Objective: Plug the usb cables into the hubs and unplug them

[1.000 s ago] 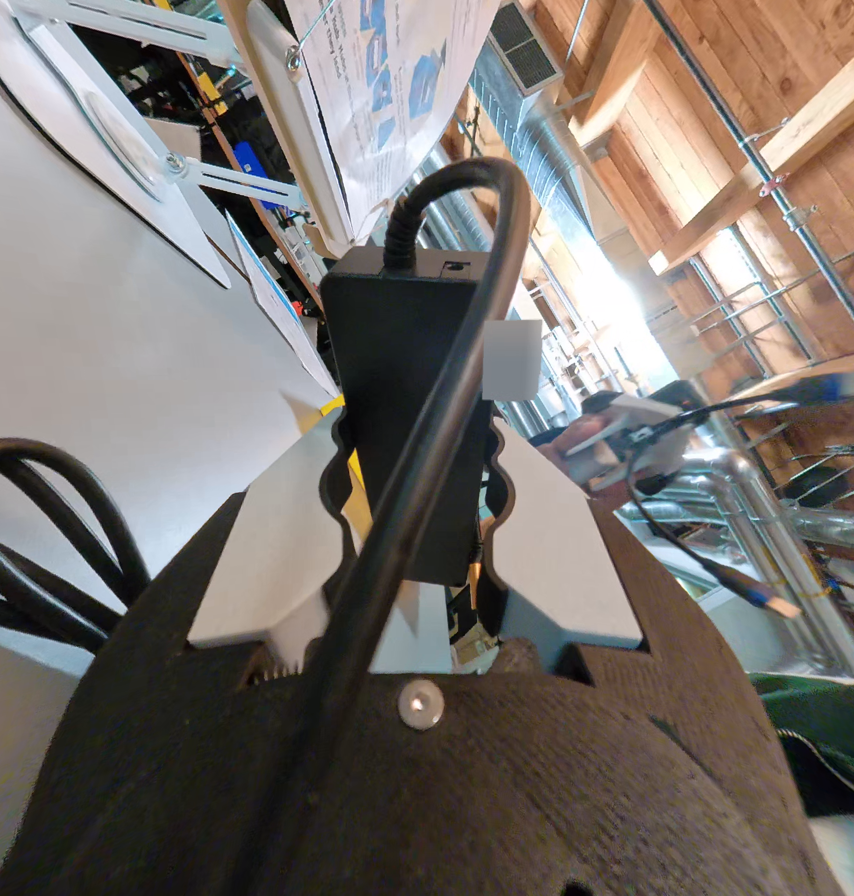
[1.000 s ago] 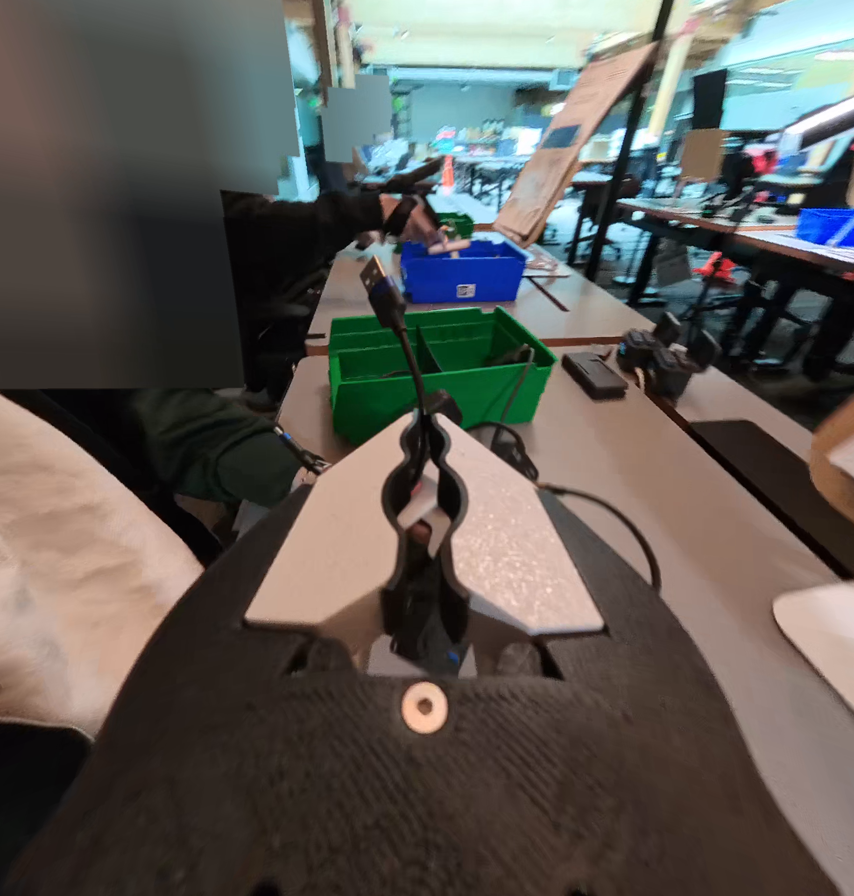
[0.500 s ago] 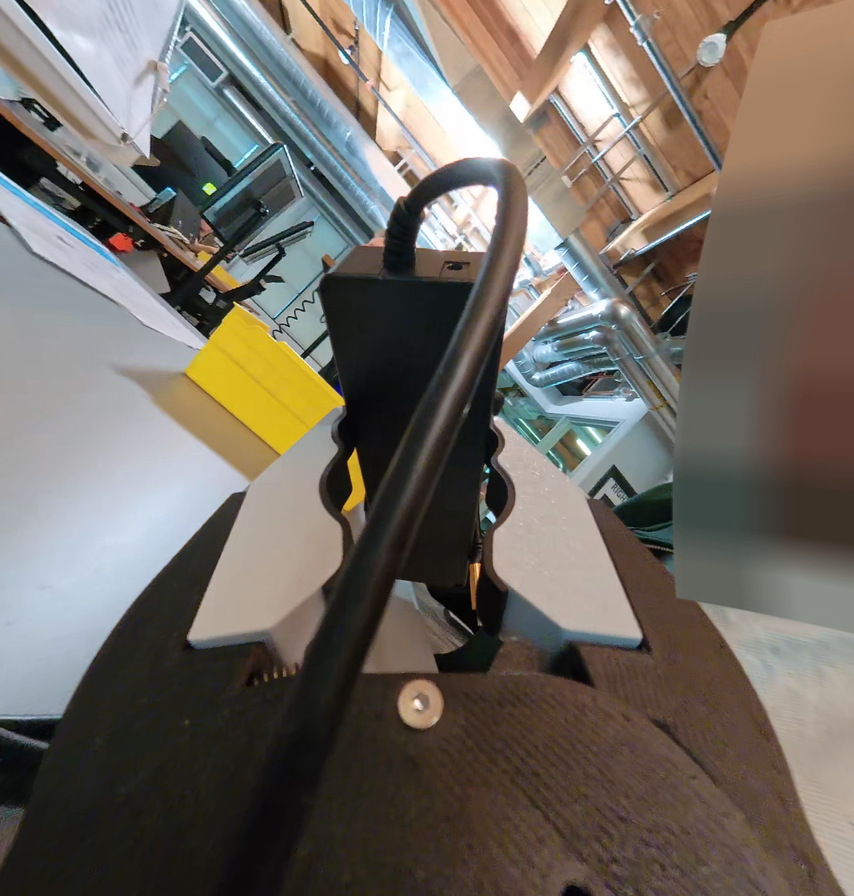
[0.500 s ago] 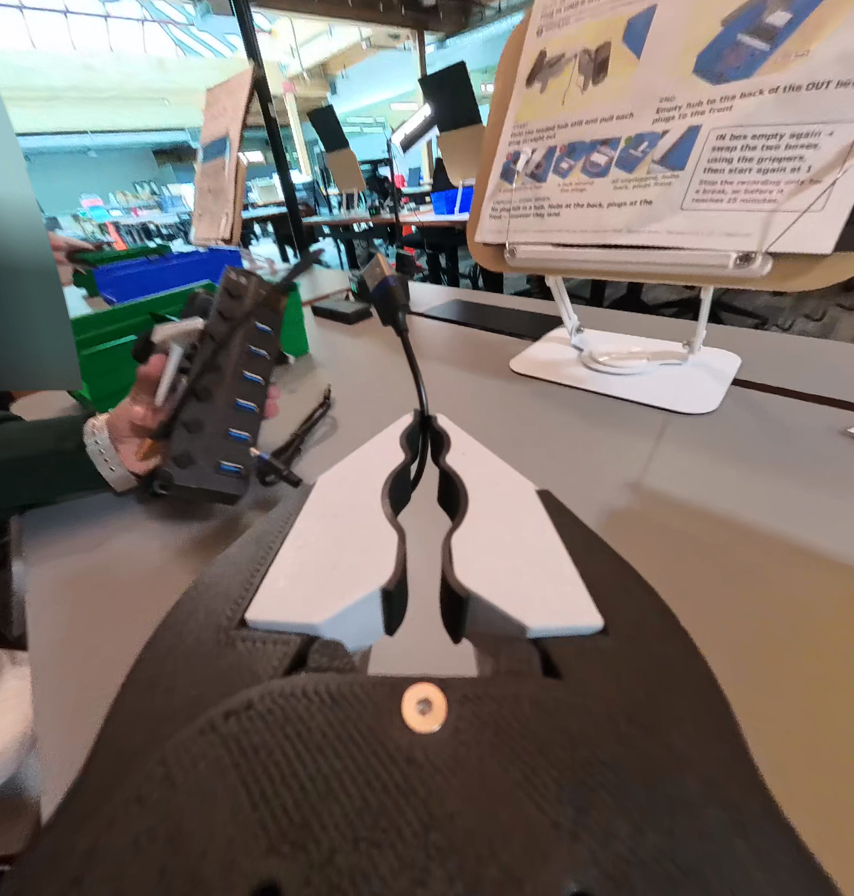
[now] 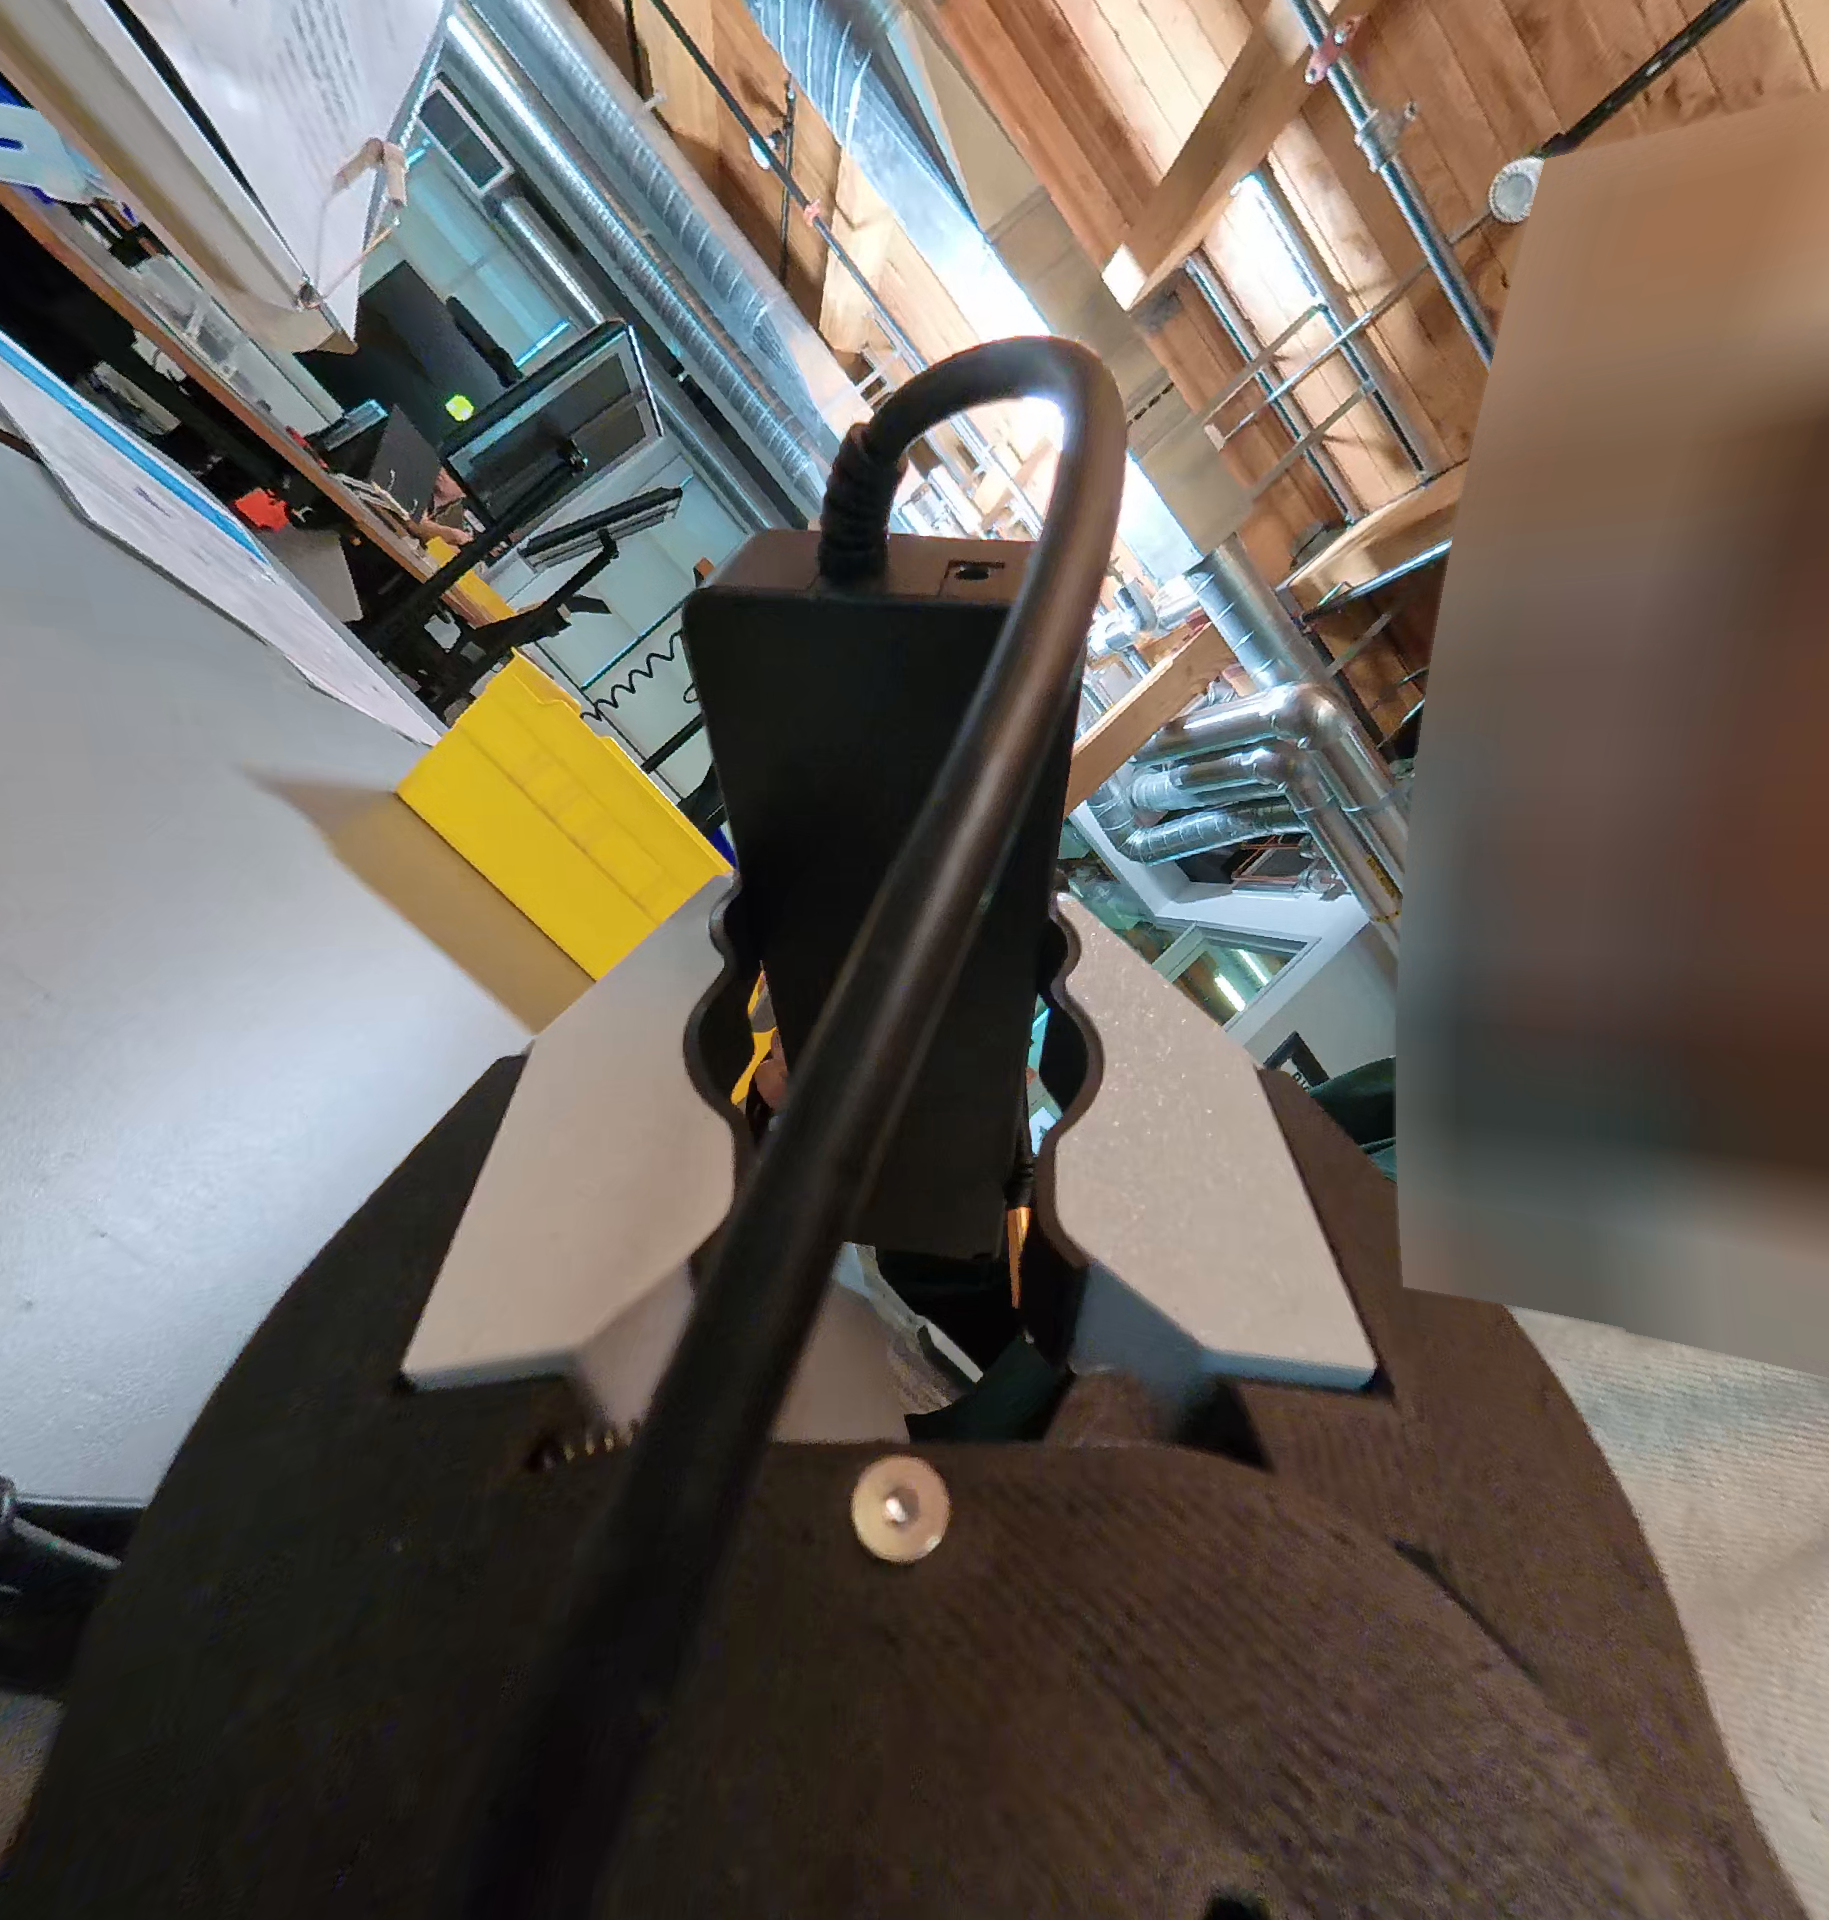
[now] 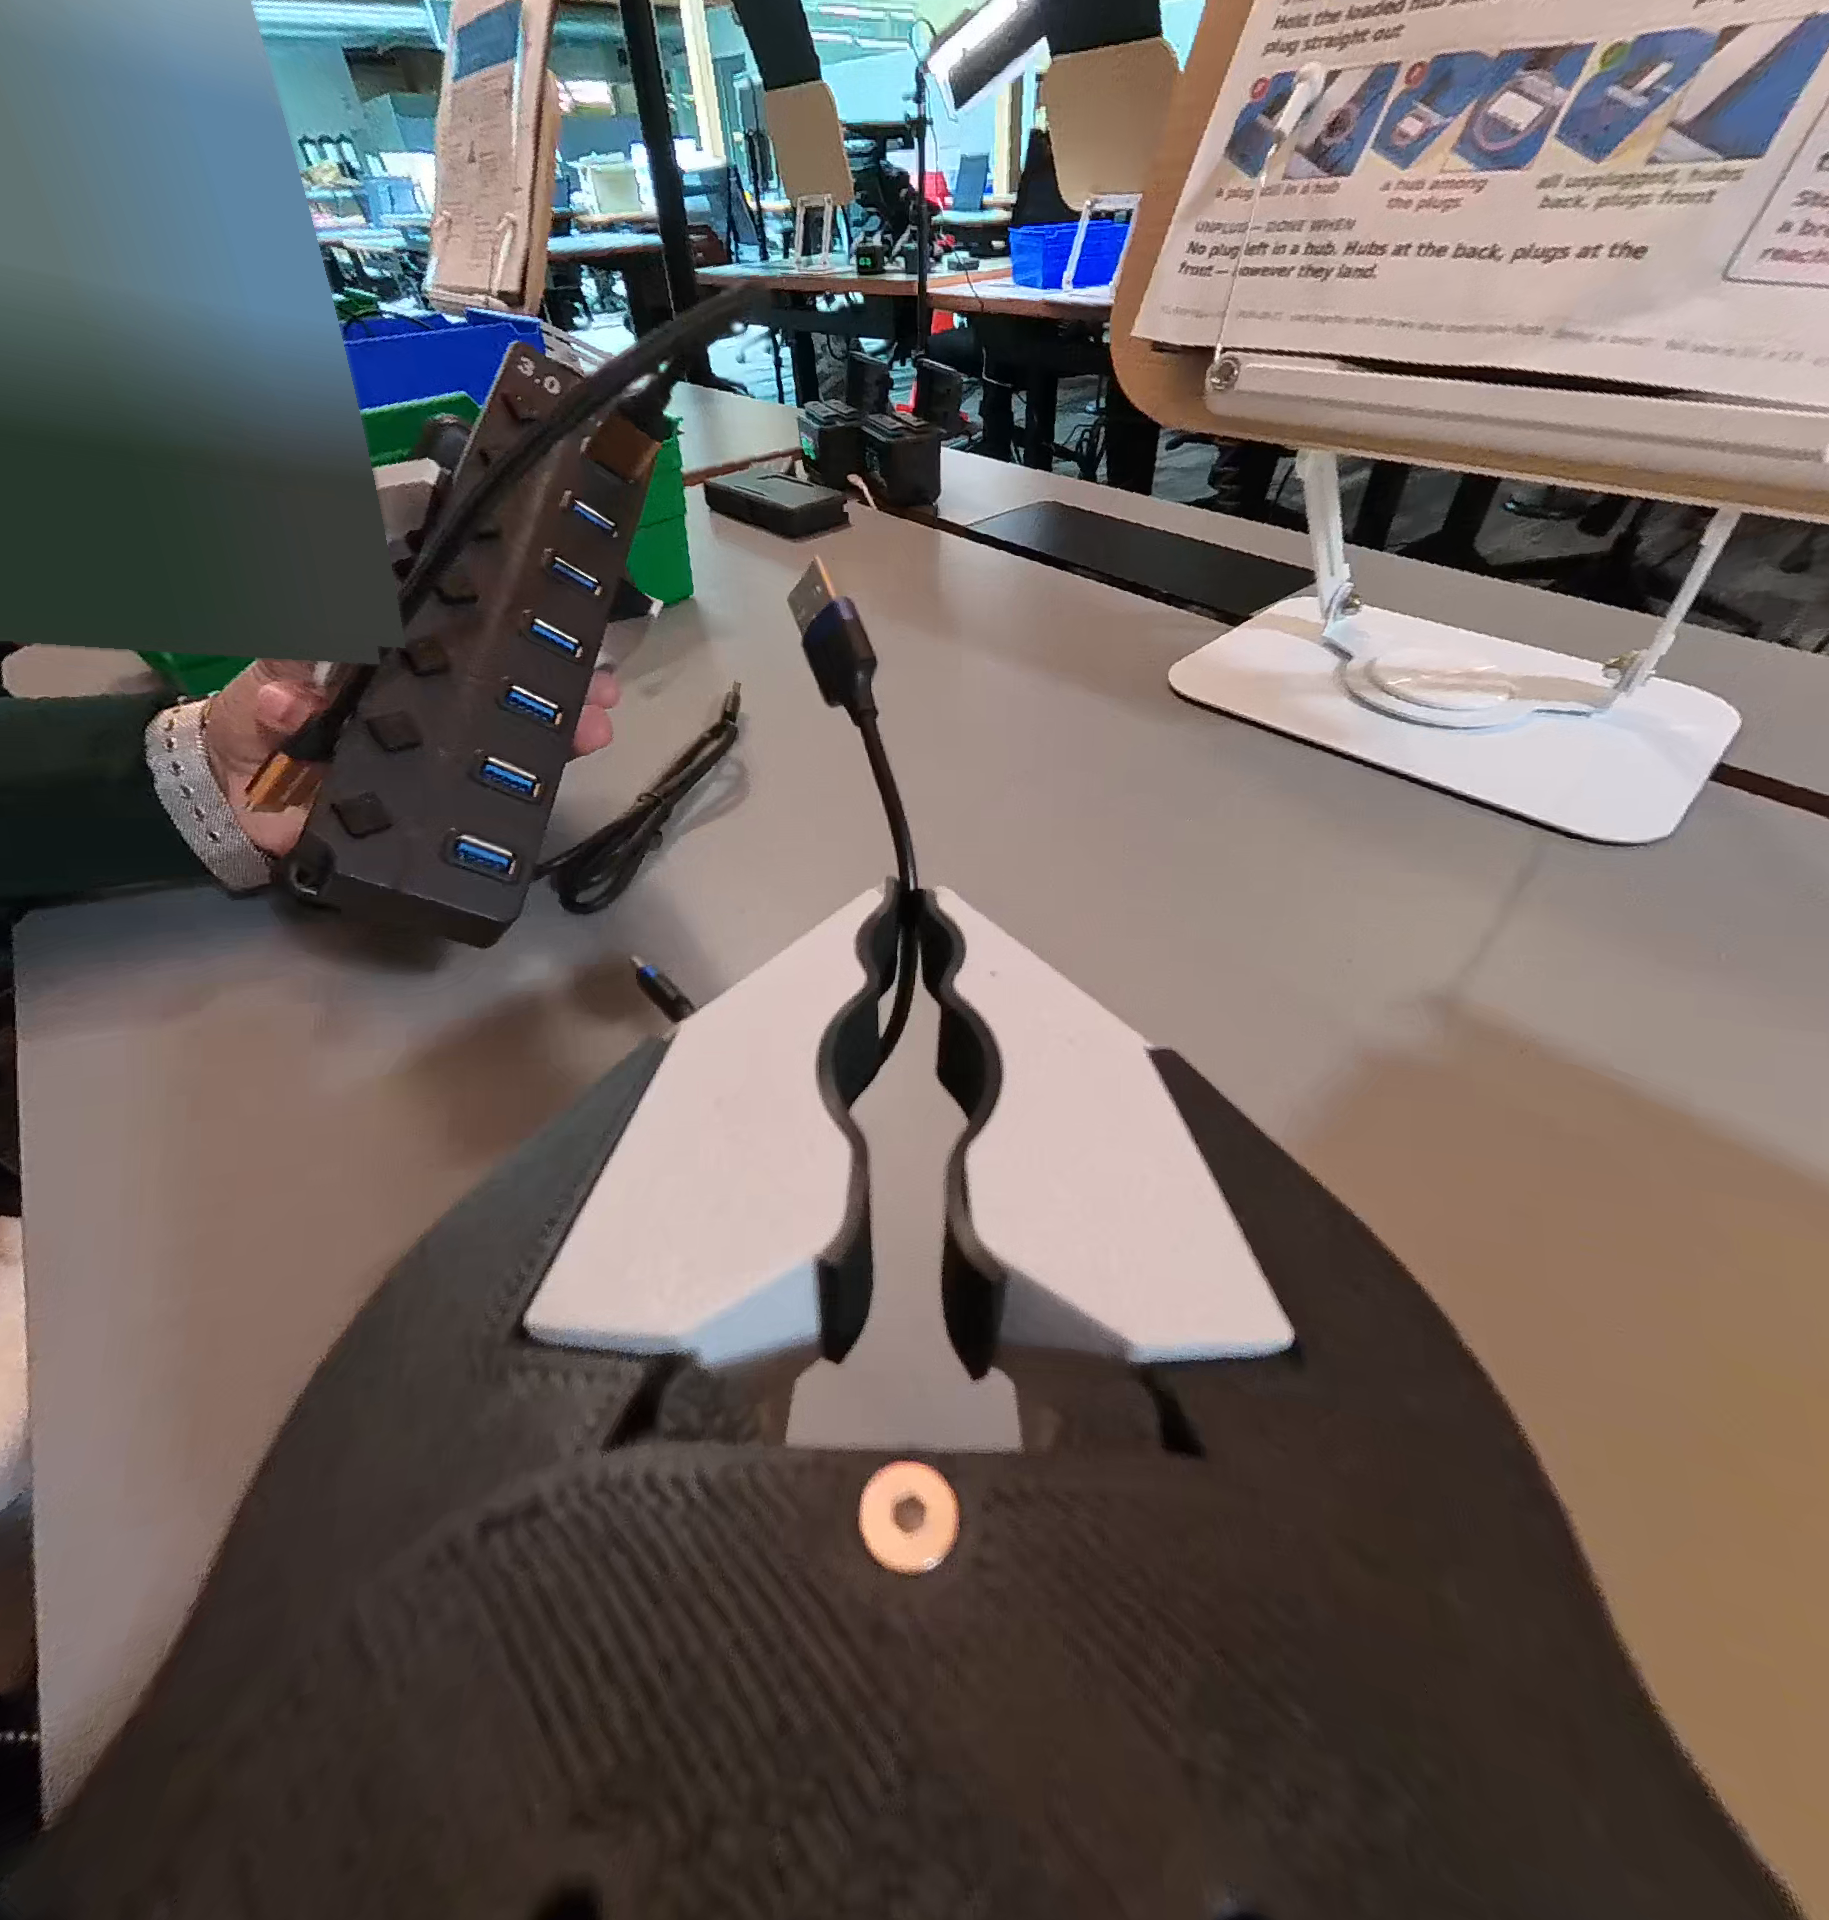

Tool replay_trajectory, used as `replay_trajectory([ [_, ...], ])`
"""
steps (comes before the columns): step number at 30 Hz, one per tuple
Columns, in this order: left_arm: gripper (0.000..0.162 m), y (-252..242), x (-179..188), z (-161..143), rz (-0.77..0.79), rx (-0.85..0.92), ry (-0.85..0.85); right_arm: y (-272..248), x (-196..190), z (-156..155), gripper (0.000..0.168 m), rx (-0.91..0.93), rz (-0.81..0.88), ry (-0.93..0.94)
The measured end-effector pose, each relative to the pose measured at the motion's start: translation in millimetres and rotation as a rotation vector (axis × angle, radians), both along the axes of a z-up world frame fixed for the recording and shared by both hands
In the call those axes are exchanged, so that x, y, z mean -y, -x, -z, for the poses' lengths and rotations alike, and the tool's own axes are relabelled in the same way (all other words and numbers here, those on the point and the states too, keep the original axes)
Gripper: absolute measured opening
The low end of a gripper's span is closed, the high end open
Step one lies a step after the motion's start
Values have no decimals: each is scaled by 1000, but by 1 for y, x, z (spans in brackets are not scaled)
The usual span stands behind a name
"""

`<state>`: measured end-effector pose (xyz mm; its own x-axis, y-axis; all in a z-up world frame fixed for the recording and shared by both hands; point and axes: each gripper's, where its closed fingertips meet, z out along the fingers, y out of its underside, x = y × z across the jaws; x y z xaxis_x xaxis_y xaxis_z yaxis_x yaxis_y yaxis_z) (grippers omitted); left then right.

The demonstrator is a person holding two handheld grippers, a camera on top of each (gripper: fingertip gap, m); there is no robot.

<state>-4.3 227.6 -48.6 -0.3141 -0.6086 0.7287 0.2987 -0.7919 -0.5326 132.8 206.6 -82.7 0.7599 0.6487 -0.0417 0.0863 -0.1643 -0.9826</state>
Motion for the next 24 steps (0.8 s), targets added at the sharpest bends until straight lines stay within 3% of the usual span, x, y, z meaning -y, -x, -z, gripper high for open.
replay_trajectory([
  [9,52,-5,9,1,47,-10,-13,7,8,-13,1,-50,-64,-81],
  [24,52,-8,15,0,68,-14,-30,16,11,-8,2,-7,-98,-86],
])
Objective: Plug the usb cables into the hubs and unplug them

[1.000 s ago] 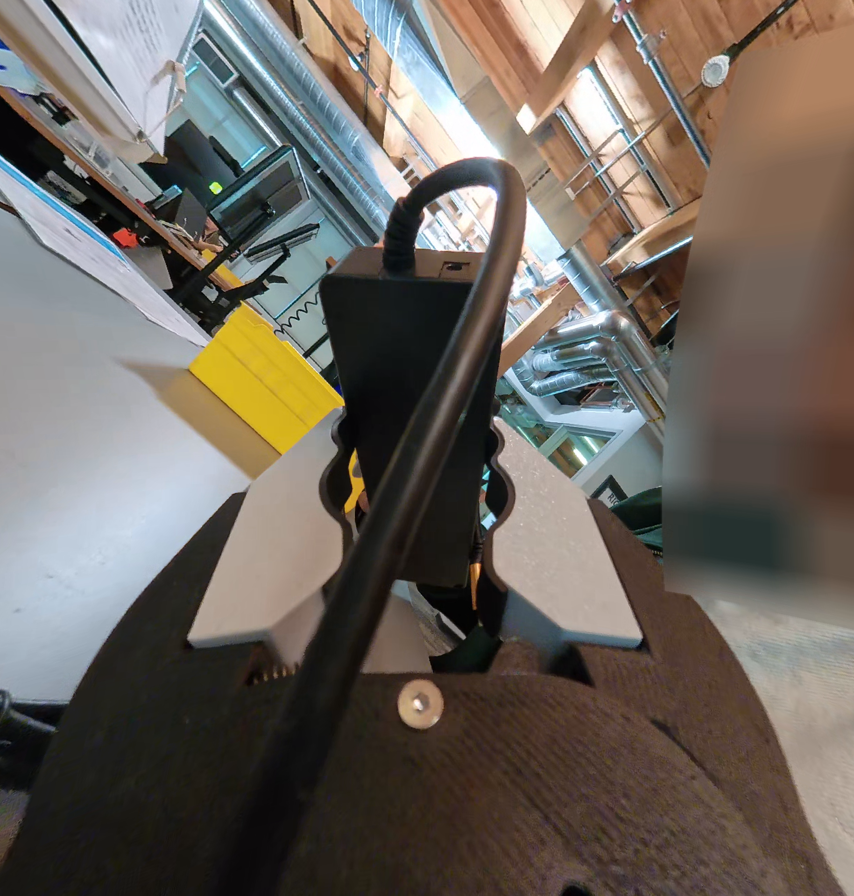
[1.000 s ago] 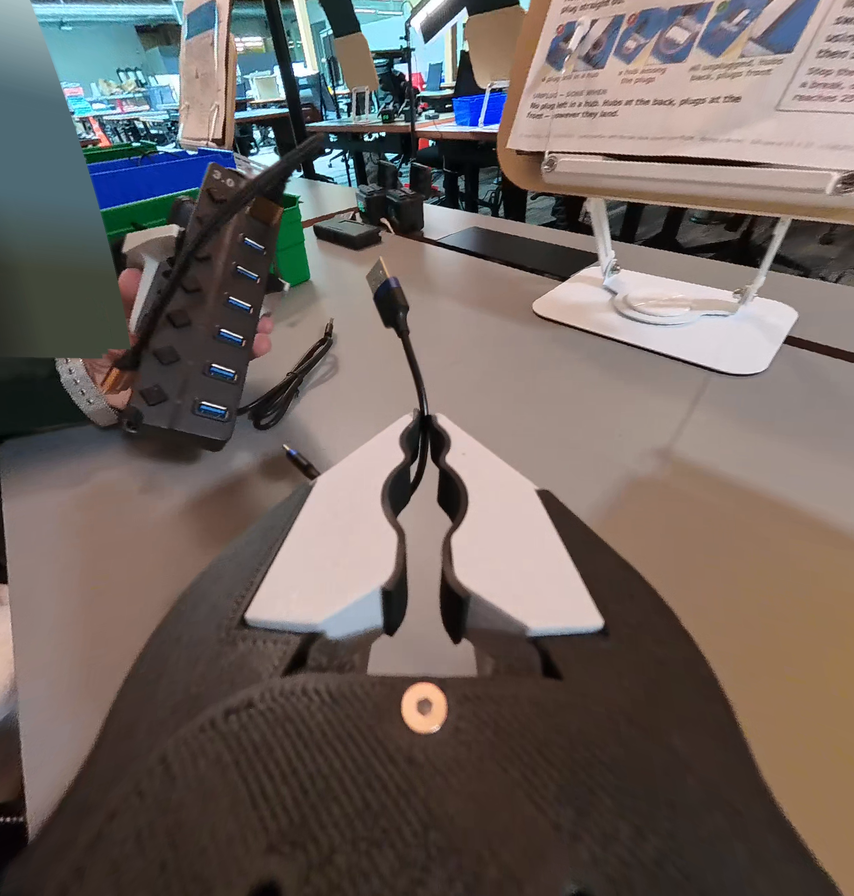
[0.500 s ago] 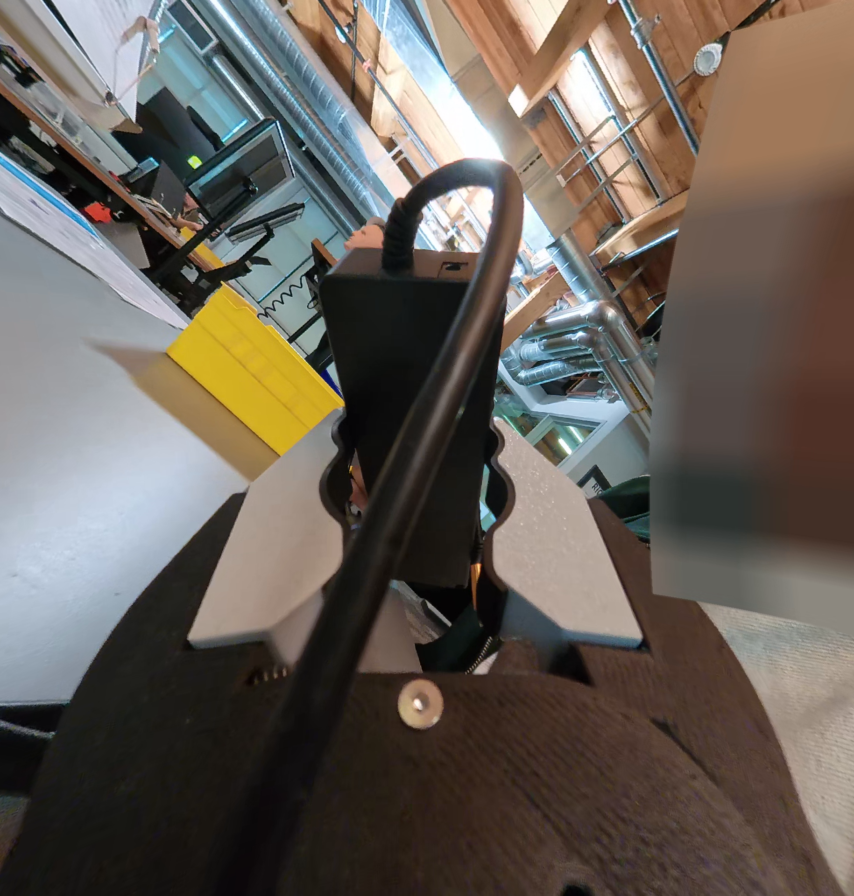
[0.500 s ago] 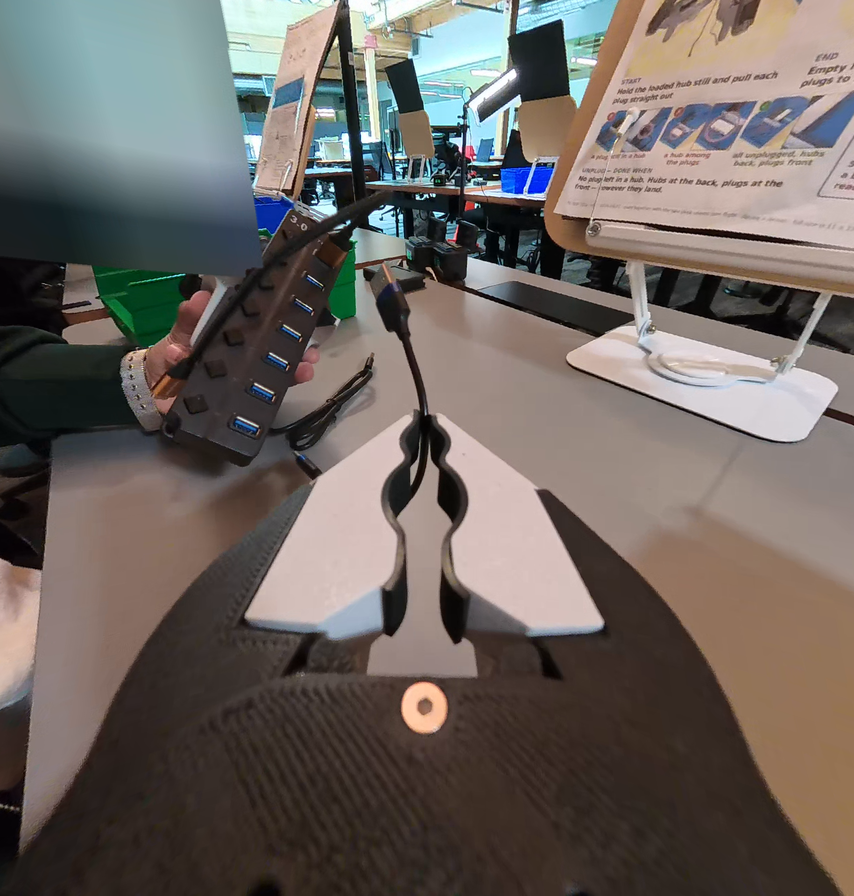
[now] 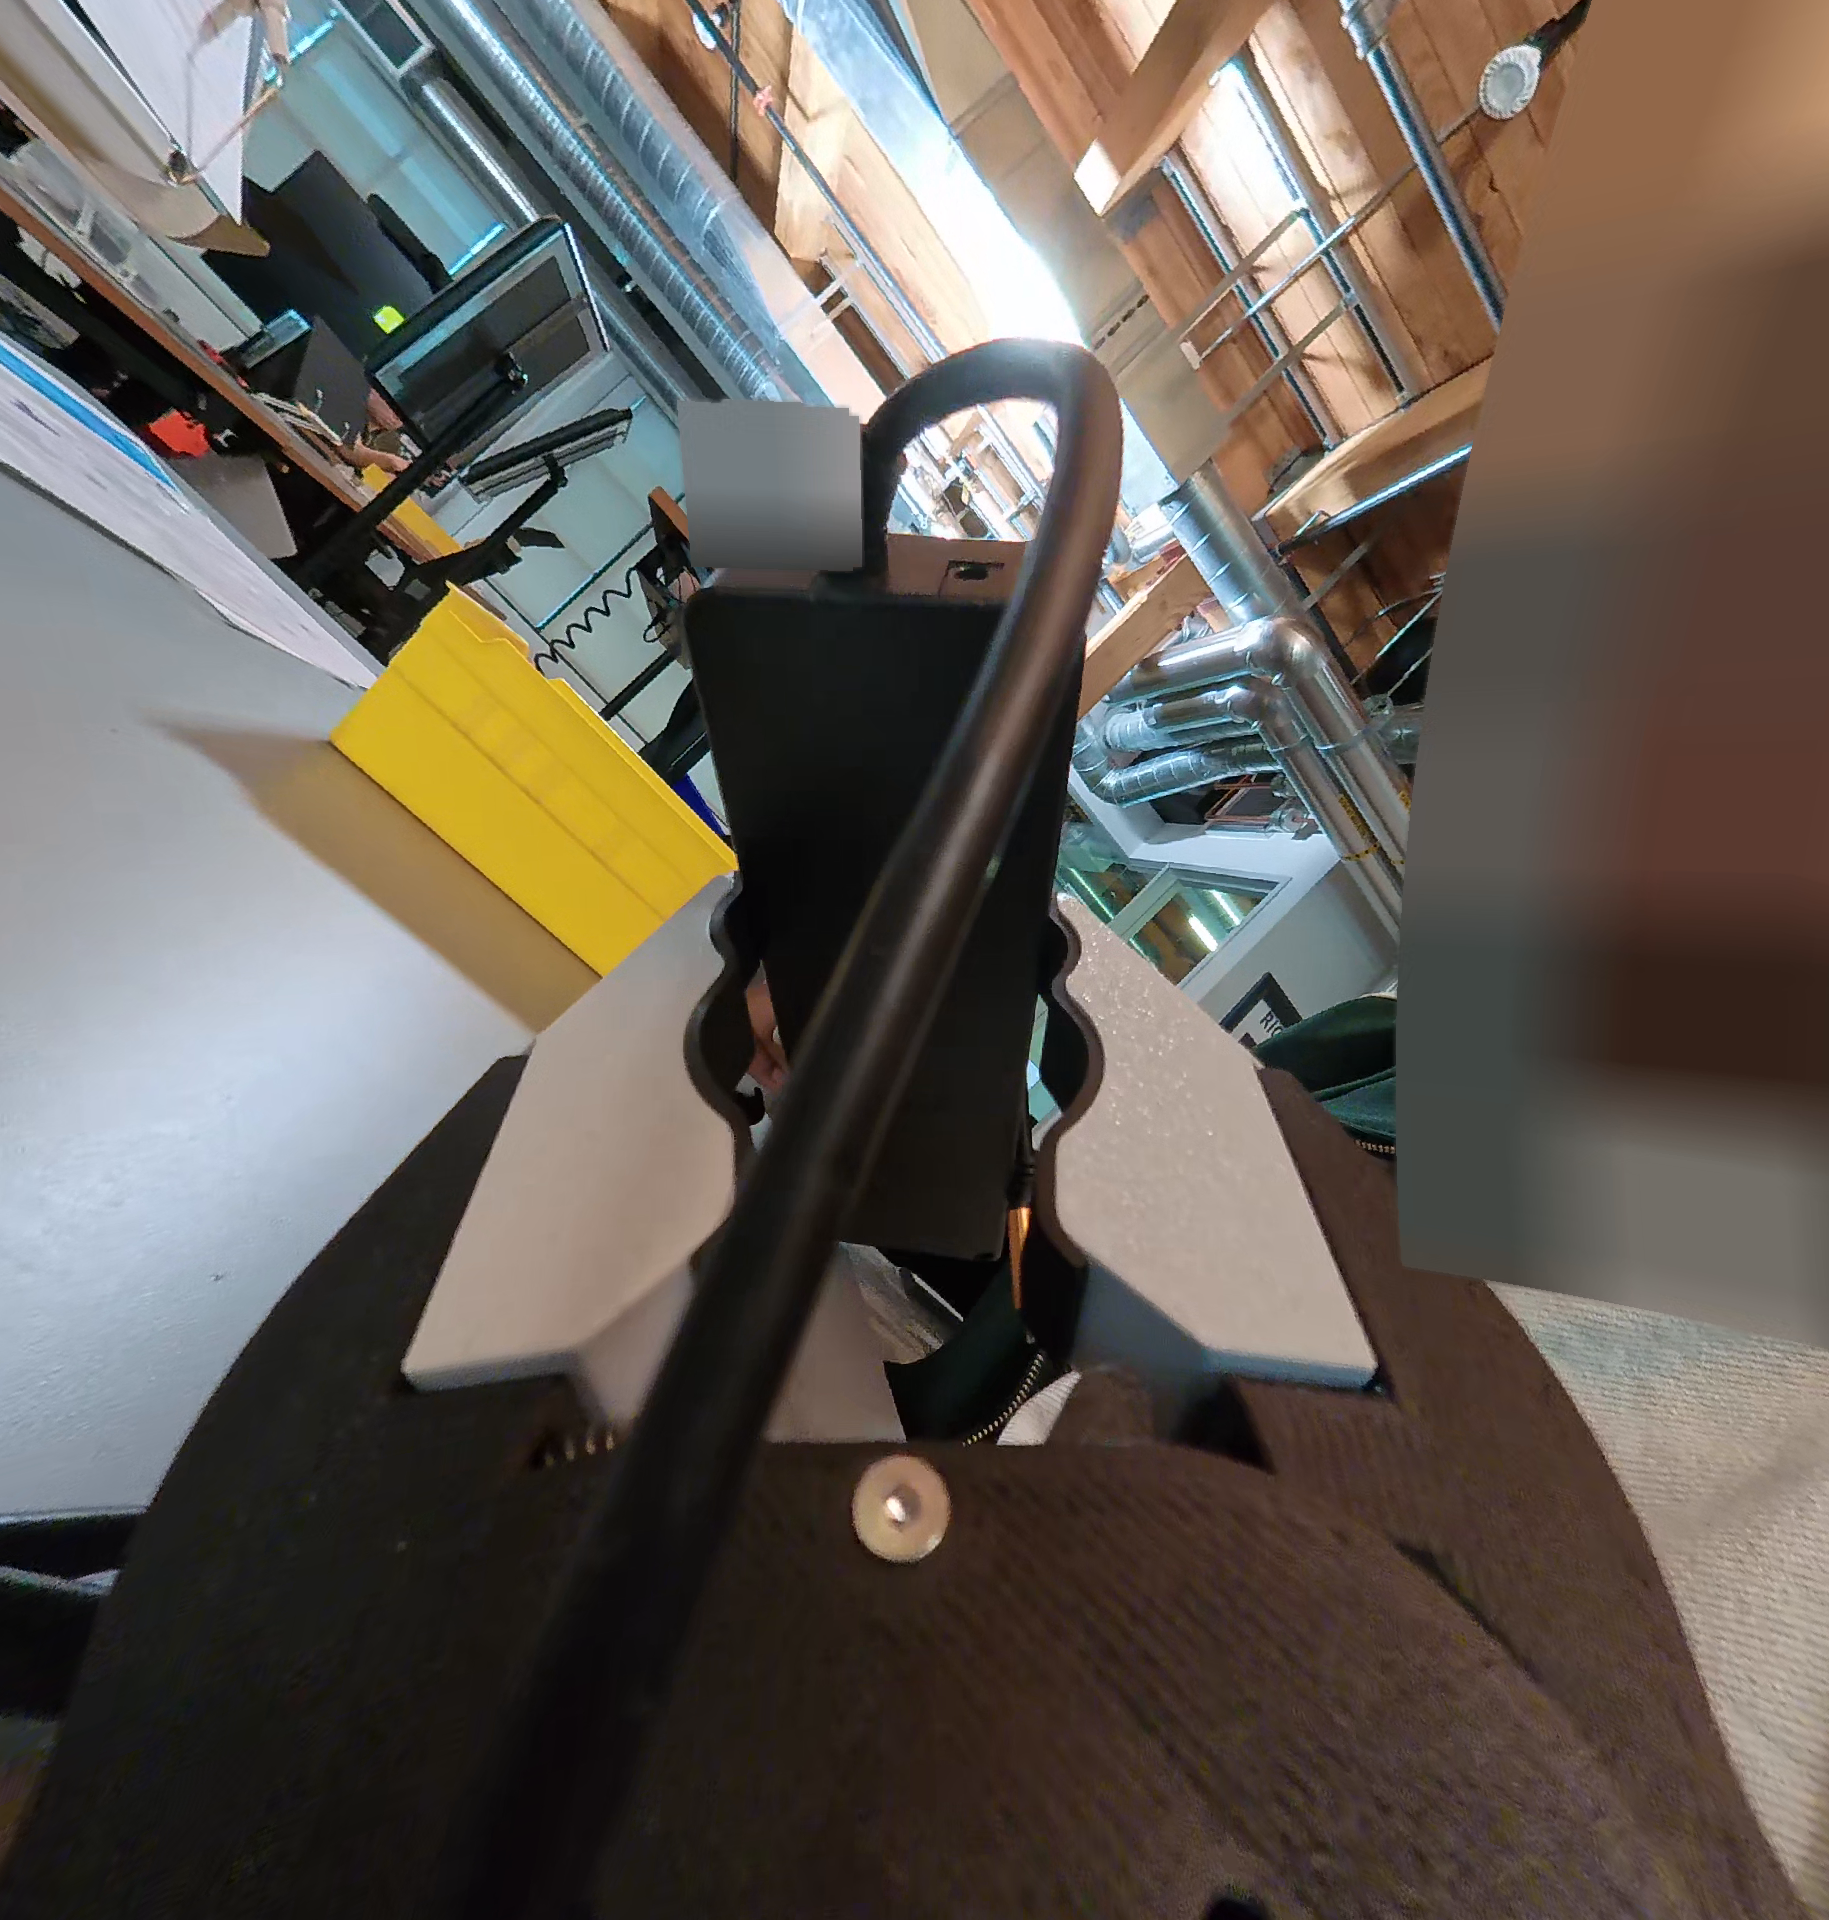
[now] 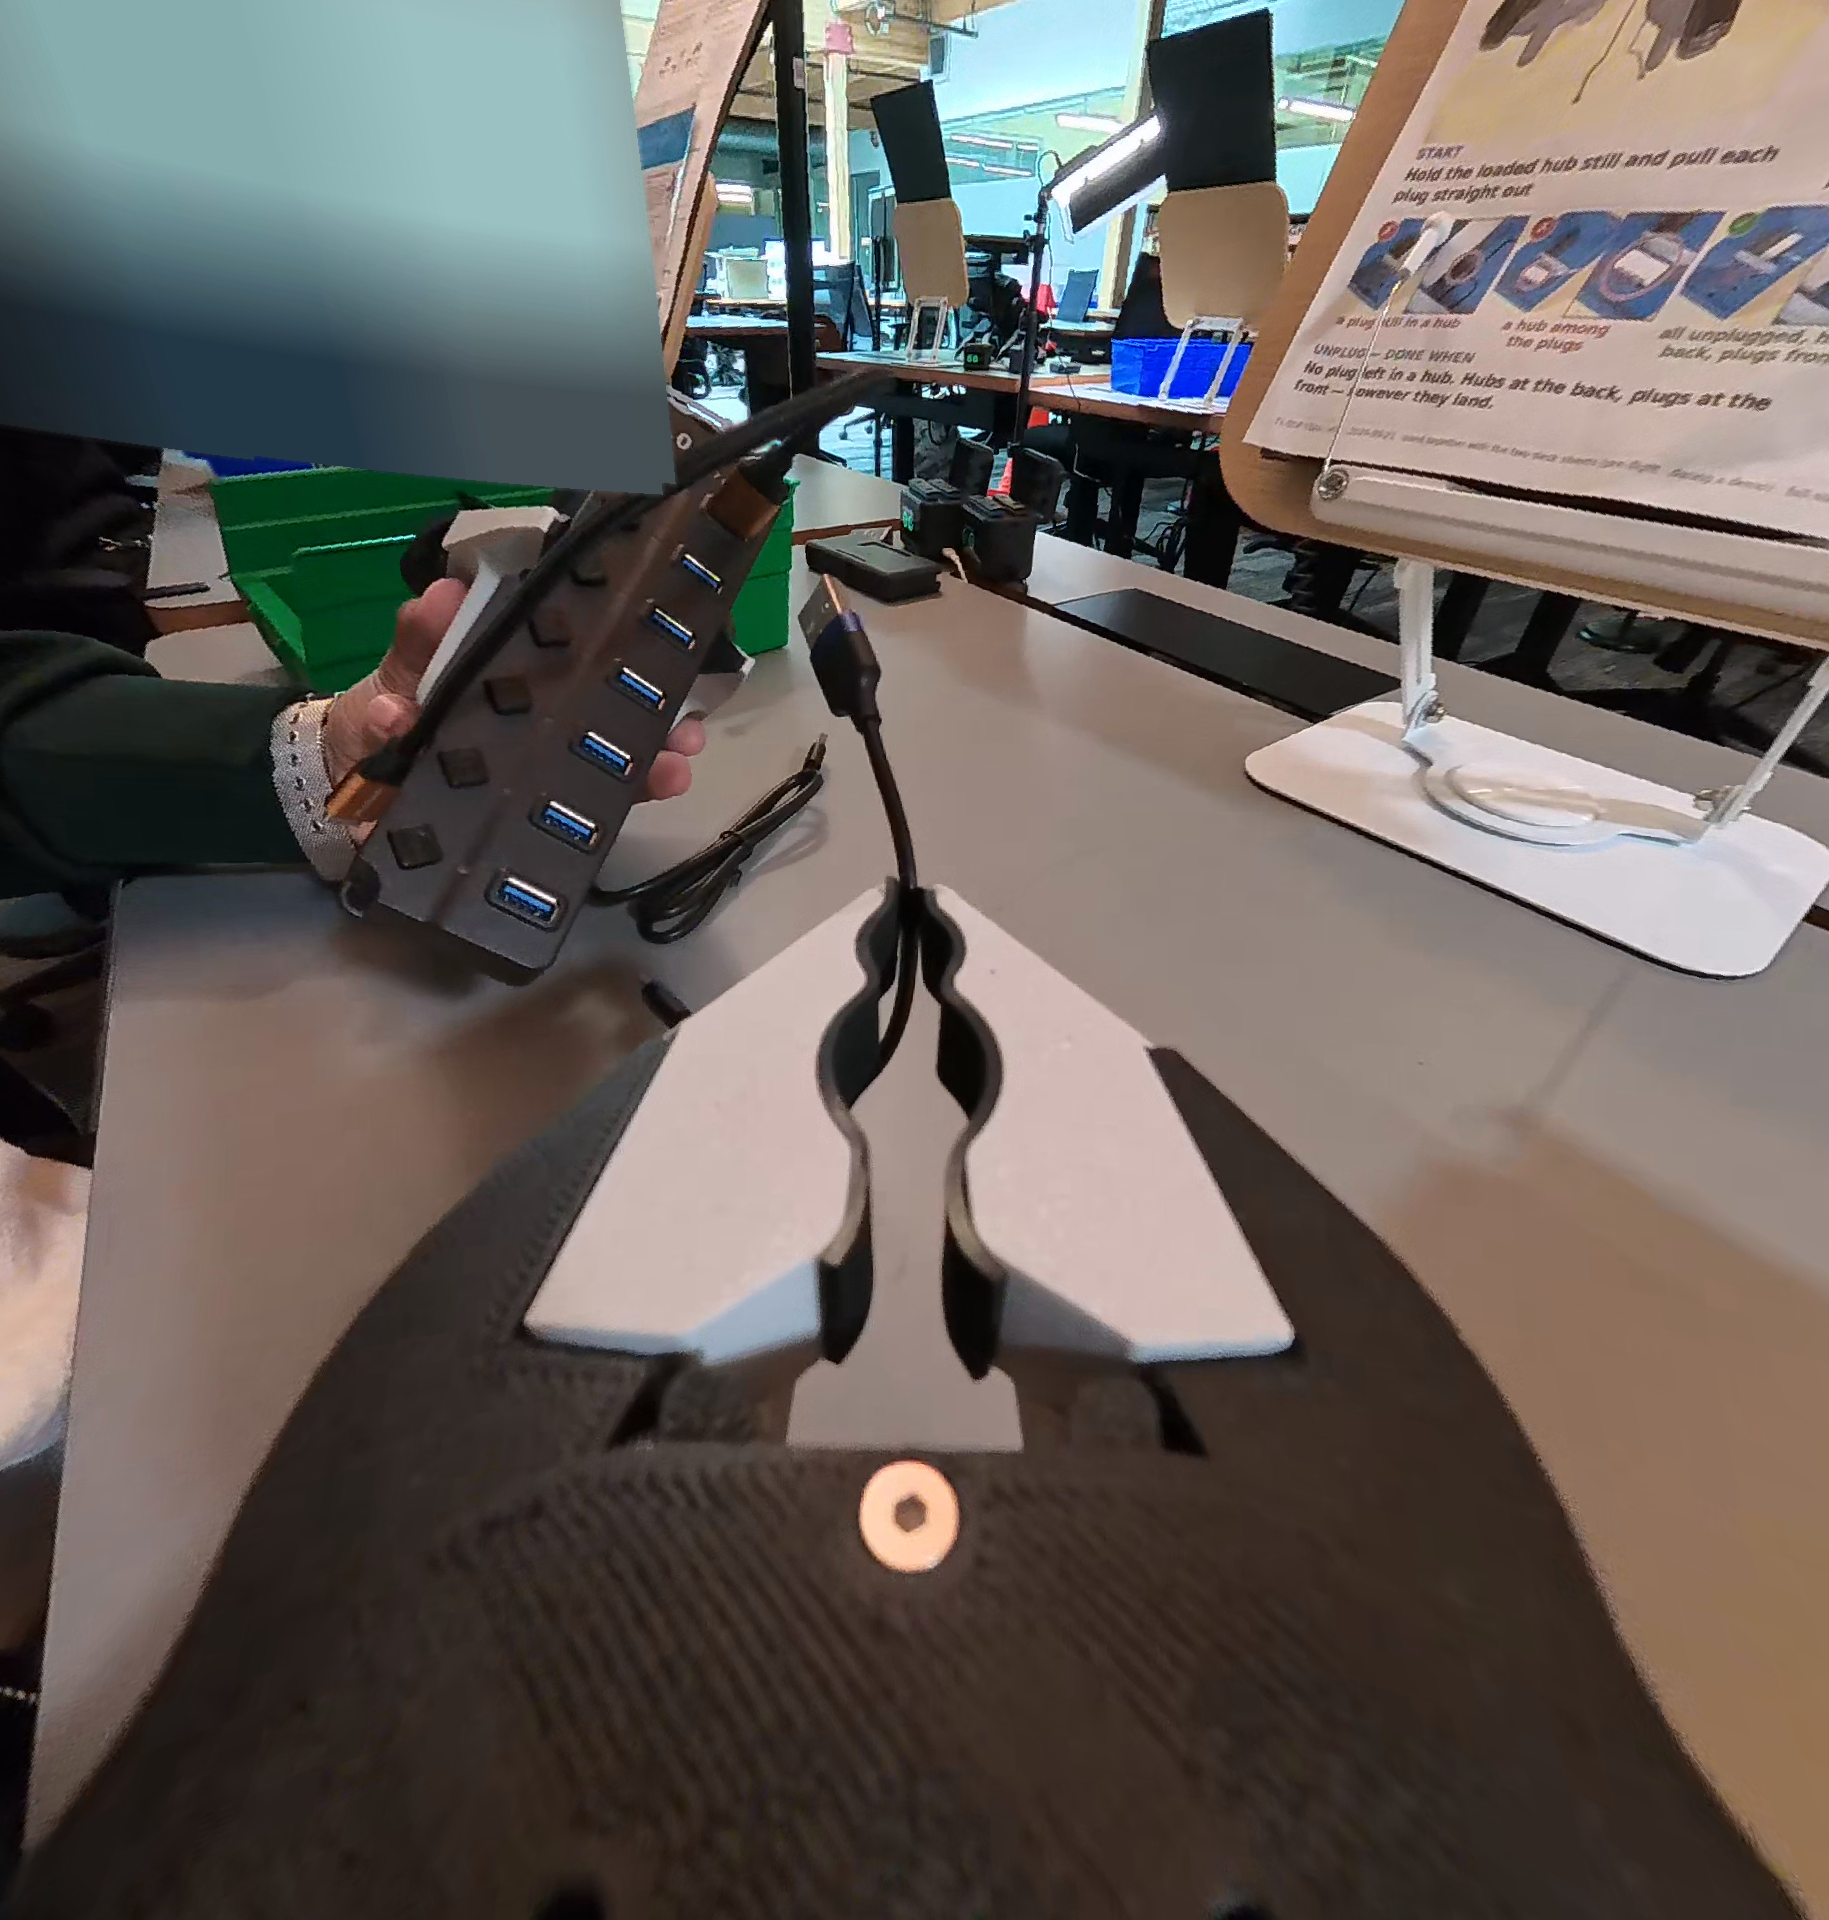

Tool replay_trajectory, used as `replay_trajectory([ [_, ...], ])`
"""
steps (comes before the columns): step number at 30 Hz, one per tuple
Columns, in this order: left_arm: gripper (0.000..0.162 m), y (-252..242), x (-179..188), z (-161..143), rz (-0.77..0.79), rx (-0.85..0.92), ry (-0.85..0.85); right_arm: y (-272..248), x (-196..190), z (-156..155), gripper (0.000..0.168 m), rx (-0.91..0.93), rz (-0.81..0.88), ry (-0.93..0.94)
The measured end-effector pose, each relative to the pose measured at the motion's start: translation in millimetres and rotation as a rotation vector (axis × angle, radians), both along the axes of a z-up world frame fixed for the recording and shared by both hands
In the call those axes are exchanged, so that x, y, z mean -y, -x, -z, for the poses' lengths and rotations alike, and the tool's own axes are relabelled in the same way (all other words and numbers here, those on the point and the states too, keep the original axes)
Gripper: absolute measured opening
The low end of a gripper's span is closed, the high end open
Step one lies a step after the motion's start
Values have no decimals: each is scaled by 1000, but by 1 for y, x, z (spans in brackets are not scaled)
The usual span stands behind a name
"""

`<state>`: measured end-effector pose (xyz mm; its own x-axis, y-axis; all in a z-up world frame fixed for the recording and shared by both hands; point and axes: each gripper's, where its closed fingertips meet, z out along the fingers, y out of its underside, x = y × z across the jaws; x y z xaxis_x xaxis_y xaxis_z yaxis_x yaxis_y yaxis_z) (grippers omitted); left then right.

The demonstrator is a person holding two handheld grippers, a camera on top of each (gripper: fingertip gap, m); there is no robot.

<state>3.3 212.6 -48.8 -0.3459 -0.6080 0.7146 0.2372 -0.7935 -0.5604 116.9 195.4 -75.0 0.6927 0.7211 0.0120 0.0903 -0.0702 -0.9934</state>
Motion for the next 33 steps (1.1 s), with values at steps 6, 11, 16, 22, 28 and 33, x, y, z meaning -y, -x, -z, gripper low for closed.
replay_trajectory([
  [6,51,-1,1,1,-3,-10,-10,1,1,1,1,-17,-11,15],
  [11,51,-2,3,2,-3,-18,-24,2,1,2,2,-16,-21,21],
  [16,51,-3,3,2,-7,-21,-28,4,2,2,2,-17,-30,25],
  [22,51,-4,4,3,-8,-30,-37,5,3,3,1,-26,-37,33],
  [28,51,-5,5,4,-8,-41,-48,5,3,2,1,-50,-47,42],
  [33,51,-5,5,4,-11,-44,-53,5,4,1,1,-73,-57,53],
])
